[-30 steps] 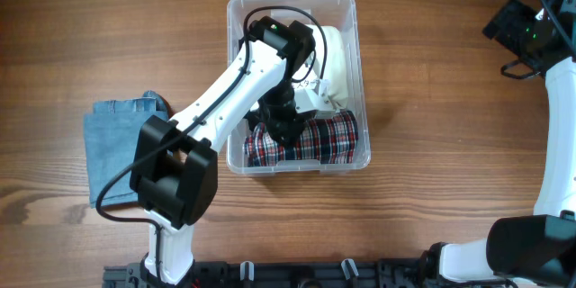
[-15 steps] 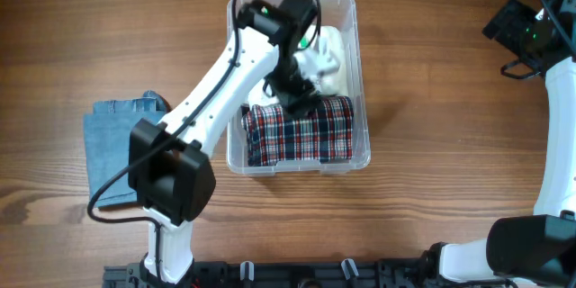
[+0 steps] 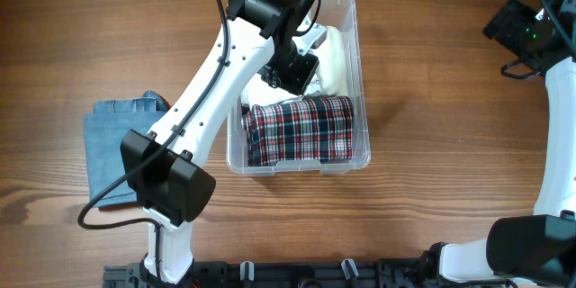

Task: Pack container
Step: 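Release the plaid cloth and push it down with the left gripper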

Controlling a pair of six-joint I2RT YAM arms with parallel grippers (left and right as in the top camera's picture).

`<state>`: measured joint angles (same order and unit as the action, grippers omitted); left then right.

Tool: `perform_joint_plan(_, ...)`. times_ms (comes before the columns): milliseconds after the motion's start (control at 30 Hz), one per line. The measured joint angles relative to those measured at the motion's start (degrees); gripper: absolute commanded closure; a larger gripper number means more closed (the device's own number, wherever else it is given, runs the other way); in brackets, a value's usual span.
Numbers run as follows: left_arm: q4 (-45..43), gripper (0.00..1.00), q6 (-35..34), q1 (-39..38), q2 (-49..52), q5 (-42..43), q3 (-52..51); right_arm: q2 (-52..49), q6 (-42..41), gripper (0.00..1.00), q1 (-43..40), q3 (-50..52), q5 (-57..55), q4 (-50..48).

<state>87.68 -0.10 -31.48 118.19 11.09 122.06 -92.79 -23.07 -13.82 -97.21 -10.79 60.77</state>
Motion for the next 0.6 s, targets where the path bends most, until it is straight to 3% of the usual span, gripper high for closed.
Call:
perform_joint_plan(267, 4.35, 0.96, -8.85, 0.0, 0.0, -1.29, -3.93, 0.0, 0.0, 0.0, 0.0, 0.02, 0.0, 0.02)
perform_joint_plan(600, -6.14, 0.95, -14.53, 0.2, 0.0, -2.29, -19.15, 0.0, 0.0, 0.0, 0.0, 0.0, 0.0, 0.0)
